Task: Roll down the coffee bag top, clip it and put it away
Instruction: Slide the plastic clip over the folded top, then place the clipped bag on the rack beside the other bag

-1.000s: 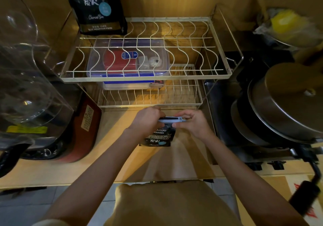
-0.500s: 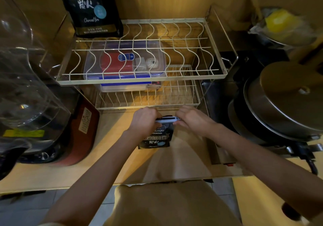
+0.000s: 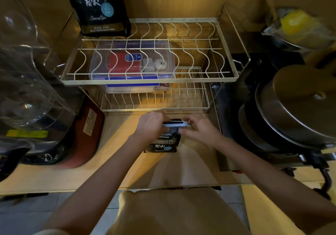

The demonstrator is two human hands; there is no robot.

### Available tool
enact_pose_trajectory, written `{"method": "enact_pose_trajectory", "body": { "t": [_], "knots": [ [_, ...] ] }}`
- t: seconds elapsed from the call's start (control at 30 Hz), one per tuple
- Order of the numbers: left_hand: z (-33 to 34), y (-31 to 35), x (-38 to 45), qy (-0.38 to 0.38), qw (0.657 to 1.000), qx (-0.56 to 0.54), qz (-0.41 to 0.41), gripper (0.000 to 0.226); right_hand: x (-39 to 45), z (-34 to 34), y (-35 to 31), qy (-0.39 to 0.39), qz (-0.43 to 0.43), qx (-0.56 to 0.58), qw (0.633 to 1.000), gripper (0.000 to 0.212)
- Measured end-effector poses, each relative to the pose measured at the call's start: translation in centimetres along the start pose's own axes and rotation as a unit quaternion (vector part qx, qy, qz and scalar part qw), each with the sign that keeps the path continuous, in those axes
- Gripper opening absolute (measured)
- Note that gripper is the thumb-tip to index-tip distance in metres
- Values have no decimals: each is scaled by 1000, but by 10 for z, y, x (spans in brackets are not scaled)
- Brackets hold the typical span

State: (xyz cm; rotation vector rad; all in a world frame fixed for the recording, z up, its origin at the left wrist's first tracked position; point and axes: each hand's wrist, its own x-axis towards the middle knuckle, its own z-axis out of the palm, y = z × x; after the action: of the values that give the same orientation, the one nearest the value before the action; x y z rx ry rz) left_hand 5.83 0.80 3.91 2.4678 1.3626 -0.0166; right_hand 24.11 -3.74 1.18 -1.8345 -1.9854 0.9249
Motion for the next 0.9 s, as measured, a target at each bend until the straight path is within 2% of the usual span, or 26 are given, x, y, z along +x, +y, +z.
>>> {"method": "enact_pose_trajectory", "body": {
  "t": [0.07, 0.1, 0.2, 0.3, 0.4, 0.47, 0.5, 0.57, 0.67, 0.77, 0.9],
  "knots": [
    [1, 0, -2, 4, 1000, -17, -1, 27, -4, 11, 3, -67, 103, 163, 979, 84],
    [2, -1, -3, 7, 1000, -23, 0, 28, -5, 18, 5, -97, 120, 192, 969, 90],
    [4, -5, -5, 11, 1000, -28, 5, 39, -5, 40, 7, -133, 123, 228, 957, 86],
    [4, -18, -12, 24, 998, -53, -34, 81, -3, 55, 4, -104, 116, 241, 958, 71],
    [12, -42, -28, 35, 971, -202, -124, 118, -1, 62, 4, -68, 111, 227, 965, 65],
    [28, -62, -39, -19, 932, -314, -182, 125, -1, 66, 4, -54, 113, 221, 967, 67],
    [38, -70, -45, -66, 917, -339, -200, 124, -1, 67, 5, -50, 116, 216, 968, 66],
    [59, -78, -54, -127, 916, -320, -206, 119, -1, 68, 5, -49, 126, 211, 968, 65],
    [82, -71, -57, -73, 935, -292, -188, 104, -1, 69, 4, -44, 125, 208, 969, 65],
    [90, -63, -54, -4, 937, -294, -190, 80, -1, 67, 1, -41, 113, 211, 970, 66],
    [83, -66, -55, 4, 936, -303, -178, 74, -5, 61, -2, -55, 100, 218, 969, 68]
  ]
}}
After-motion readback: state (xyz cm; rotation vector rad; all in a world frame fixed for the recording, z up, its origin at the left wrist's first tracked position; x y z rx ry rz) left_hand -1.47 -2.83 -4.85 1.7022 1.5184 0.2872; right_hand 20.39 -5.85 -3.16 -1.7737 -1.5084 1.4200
